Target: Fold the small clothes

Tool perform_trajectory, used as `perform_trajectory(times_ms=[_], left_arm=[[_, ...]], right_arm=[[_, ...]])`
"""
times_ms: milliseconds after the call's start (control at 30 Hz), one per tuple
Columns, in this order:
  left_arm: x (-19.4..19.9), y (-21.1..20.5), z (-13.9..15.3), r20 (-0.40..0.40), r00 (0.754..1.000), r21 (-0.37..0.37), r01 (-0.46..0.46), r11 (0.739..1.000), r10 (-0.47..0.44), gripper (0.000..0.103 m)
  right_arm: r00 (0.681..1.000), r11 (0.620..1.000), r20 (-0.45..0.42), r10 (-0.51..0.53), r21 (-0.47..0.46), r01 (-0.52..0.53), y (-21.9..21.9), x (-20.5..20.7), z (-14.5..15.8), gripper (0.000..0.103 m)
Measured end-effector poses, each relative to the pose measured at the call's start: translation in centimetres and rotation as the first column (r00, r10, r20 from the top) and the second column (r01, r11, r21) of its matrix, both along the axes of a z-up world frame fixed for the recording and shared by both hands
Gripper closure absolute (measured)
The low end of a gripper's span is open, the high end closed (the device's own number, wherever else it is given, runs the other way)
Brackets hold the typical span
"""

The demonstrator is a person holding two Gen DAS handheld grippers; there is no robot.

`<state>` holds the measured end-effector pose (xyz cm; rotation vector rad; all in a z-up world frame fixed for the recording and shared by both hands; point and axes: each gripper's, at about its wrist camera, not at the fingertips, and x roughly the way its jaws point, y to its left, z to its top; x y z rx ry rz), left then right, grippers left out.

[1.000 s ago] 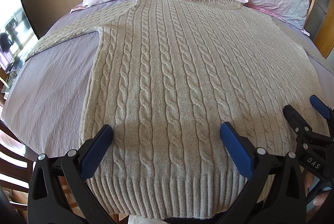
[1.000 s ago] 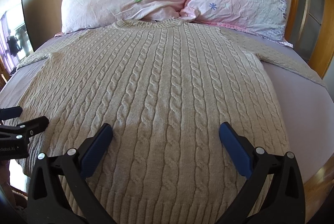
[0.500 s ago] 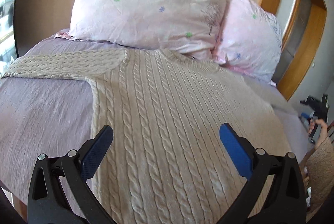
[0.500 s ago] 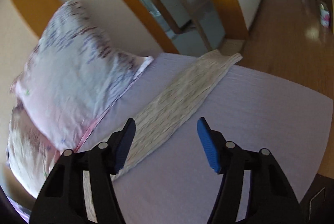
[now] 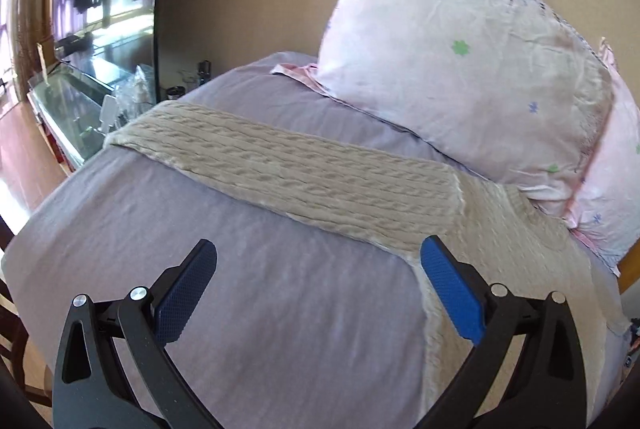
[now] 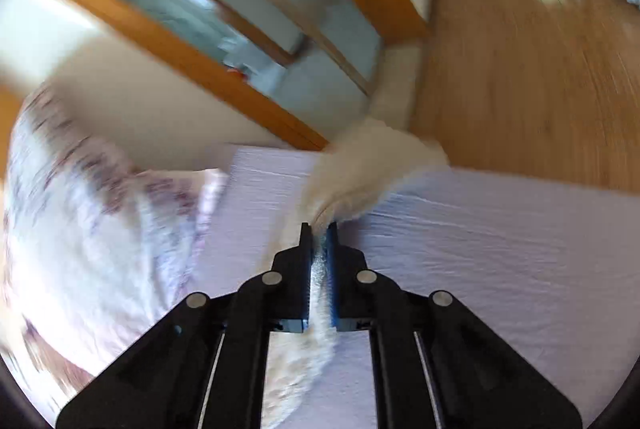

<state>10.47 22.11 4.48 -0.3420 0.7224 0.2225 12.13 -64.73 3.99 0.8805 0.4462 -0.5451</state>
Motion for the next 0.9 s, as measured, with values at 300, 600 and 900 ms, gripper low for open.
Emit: perform_trajectory(times_ms=[300, 600, 900], left_arm=[[1.1, 6.9, -1.0, 0.011, 0.991, -0.197, -0.13, 0.972, 0.134, 0.001], [2.7, 11.8, -3.4, -0.05, 0.959, -0.364, -0.277, 0.889, 0.279, 0.021], [2.7, 19.4, -5.4, -0.044, 0.891, -0.583, -0.389, 0.713, 0.451, 0.058]], right_arm=[[0.646, 0.632, 0.091, 0.758, -0.351, -0.691, 33.3, 6.9, 8.9, 0.096], [0.303, 0.285, -0.044, 0.952, -0.235, -0.929, 47.7, 7.0, 2.7, 0.038], [0.524, 0.519, 0.039, 0.851, -0.223, -0.825, 33.6, 5.4, 5.9, 0.023]])
